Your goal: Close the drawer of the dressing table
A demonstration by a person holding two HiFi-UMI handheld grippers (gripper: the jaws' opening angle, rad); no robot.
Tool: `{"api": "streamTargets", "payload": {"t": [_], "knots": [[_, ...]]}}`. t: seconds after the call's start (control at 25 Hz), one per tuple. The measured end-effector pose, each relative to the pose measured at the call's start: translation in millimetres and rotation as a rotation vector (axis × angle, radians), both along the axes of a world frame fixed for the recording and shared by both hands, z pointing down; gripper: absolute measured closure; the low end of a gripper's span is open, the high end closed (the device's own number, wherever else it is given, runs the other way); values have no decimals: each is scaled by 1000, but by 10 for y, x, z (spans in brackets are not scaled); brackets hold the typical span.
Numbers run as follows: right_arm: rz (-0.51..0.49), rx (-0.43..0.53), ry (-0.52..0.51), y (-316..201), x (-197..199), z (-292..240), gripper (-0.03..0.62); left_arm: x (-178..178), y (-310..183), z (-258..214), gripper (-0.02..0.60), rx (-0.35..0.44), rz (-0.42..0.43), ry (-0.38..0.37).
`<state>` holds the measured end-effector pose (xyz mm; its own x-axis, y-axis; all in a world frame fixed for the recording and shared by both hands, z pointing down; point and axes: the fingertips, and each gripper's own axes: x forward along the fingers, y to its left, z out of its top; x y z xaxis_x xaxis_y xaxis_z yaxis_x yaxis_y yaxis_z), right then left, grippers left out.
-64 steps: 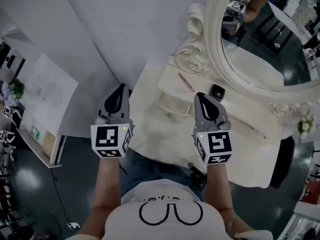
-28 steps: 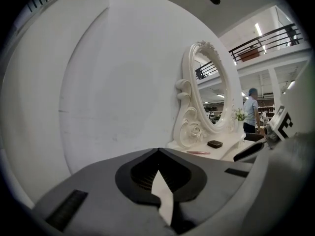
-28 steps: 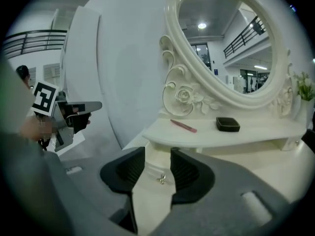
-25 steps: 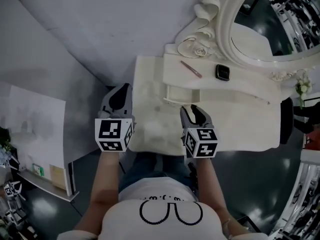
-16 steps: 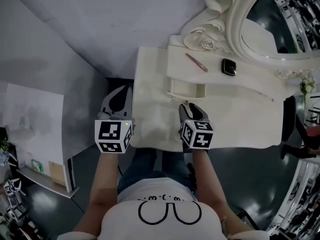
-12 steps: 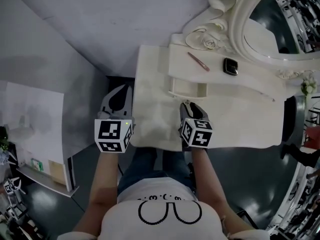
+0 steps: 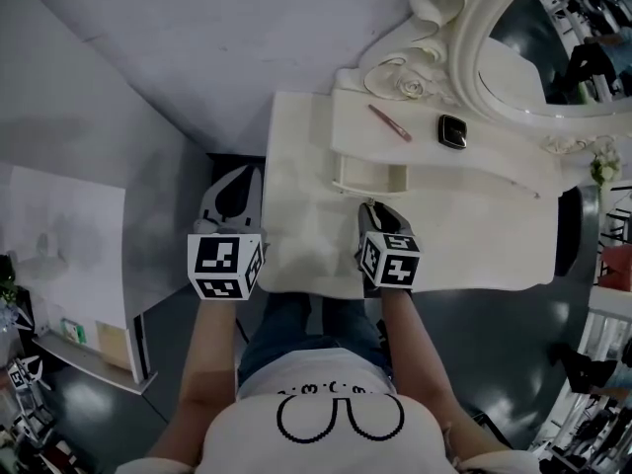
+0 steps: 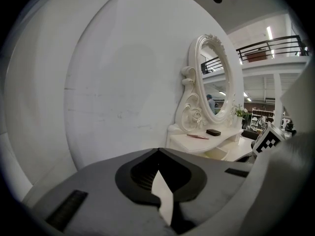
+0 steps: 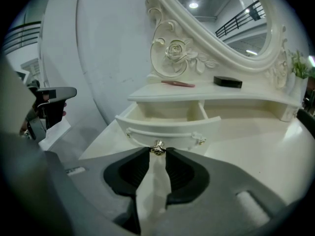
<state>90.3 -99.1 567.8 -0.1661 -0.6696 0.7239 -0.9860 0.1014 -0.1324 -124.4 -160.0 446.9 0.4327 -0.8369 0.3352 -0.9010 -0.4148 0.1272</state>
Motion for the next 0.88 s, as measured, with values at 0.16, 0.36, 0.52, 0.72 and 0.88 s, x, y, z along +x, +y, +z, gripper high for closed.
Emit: {"api": "streamTargets", "payload": {"t": [0.16,0.36,0.52,0.72,0.88], "knots": [[-8,-5,5,-11,-1,-30,490,22,-27,-60,583,13,3,7],[-12,-9,11,-62,19,-50,490,53,-63,-105,583,20,9,13],[-18,-13,9,-113,13,-43,490,48,-88,-117,583,22,2,13],[-35,-21,6,-174,-3,-26,490,75,-140,-115,583,21,-3,14],[-49,-20,10,-233,-2,-37,490,90,-159,-118,583,20,-11,17]]}}
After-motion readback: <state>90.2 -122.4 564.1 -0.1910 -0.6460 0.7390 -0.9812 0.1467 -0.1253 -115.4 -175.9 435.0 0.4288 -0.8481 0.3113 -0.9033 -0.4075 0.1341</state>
